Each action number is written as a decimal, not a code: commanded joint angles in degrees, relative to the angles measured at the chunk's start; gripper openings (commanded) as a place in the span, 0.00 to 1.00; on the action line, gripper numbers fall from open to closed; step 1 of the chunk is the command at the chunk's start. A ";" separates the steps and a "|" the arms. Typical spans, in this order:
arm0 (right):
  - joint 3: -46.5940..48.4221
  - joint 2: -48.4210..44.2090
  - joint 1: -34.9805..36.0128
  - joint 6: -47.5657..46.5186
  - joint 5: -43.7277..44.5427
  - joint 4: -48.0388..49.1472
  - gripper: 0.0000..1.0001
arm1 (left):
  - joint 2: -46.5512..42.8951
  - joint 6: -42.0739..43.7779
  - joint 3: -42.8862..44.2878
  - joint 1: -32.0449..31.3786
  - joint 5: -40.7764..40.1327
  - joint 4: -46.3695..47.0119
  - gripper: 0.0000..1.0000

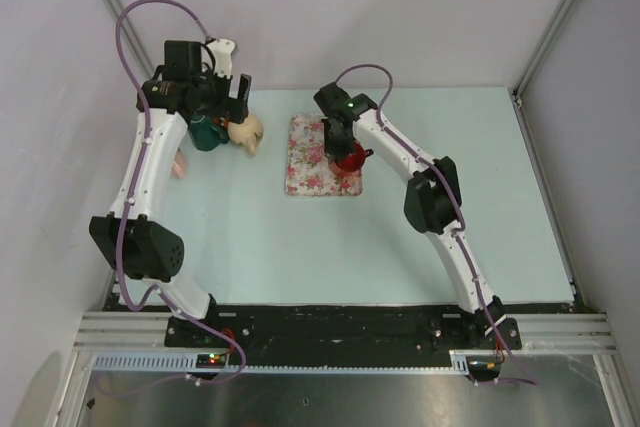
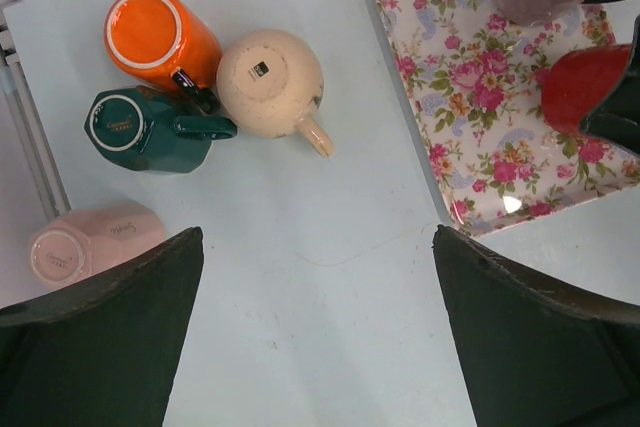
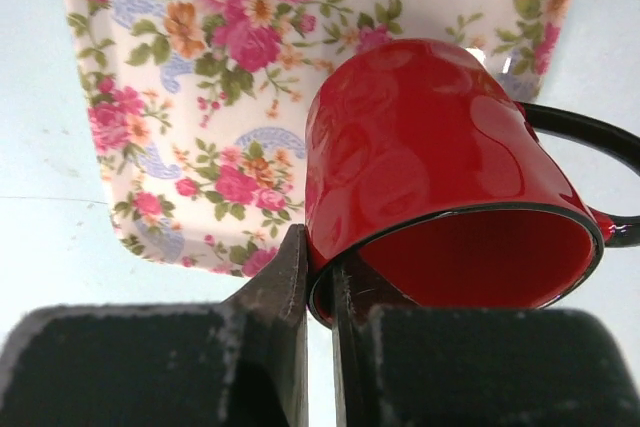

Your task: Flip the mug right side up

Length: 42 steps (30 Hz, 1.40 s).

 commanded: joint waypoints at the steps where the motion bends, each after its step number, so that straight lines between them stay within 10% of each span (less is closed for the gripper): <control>1: 3.46 1.99 -1.86 2.46 -0.40 2.67 0.02 | -3.02 1.50 -0.46 0.20 1.22 1.28 1.00; 11: 3.07 2.12 -3.37 4.49 -1.83 9.77 0.42 | -3.07 1.56 -0.45 0.29 2.24 1.24 1.00; 27: 2.97 1.35 -3.96 4.85 -1.25 15.28 0.47 | -3.34 6.16 -1.47 1.10 3.24 1.22 0.98; 37: -11.66 -18.47 -4.29 -9.82 -11.90 21.83 0.95 | -2.53 54.73 -15.03 -3.34 3.18 0.99 0.98; 42: -24.64 -30.20 -4.61 -16.27 -15.86 27.78 0.99 | 1.30 87.08 -19.60 -4.35 4.83 1.18 0.98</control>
